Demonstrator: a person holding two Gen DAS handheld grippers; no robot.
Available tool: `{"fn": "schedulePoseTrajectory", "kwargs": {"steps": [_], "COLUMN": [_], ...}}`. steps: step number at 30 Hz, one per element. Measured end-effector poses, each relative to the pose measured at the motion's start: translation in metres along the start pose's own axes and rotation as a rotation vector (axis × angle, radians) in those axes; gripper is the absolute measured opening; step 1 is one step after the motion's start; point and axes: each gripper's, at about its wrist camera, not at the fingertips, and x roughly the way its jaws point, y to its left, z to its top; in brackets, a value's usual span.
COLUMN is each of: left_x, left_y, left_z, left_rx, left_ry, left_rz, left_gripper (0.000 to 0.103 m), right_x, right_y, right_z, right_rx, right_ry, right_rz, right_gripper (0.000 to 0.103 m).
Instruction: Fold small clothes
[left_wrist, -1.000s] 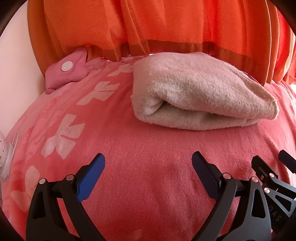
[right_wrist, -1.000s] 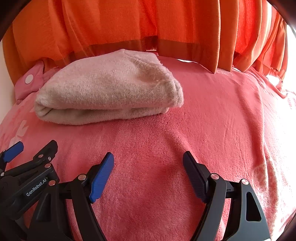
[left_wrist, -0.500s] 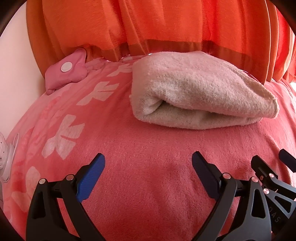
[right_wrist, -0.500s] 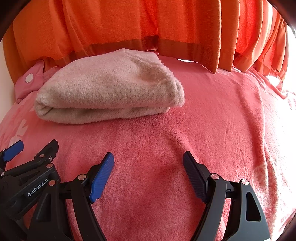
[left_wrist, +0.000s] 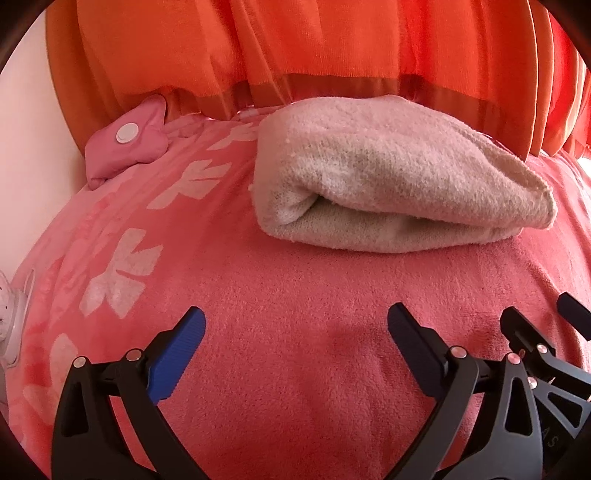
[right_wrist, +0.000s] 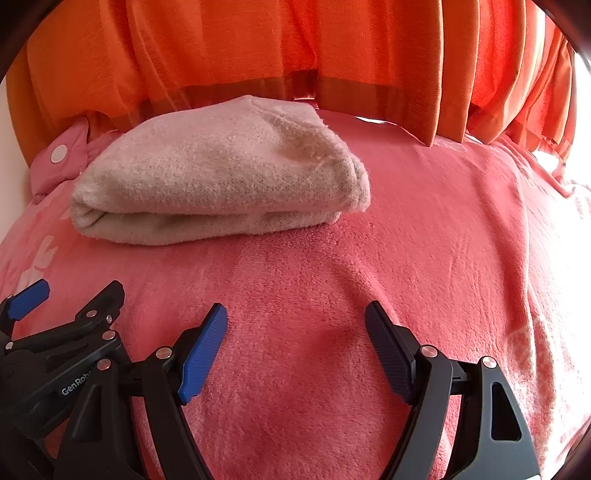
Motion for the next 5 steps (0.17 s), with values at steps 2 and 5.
{"fn": "schedulePoseTrajectory", "kwargs": {"steps": [2, 5], "left_x": [-0.0013, -0.0019], "left_y": [-0.0012, -0.0018], "left_z": [-0.0002, -0.0007], "left_rx": [0.004, 0.004], "left_ry": [-0.003, -0.003], "left_rz": [0.012, 0.011], "left_gripper": [0.096, 0.096], "right_x": [-0.0005, -0.0004], "right_y": [0.0005, 0.0005], "right_z": [-0.0008, -0.0008], "right_rx": [-0.002, -0.001], "right_ry": [-0.001, 0.0], "right_rz": [-0.002, -0.003], "right_gripper": [0.075, 0.075]}}
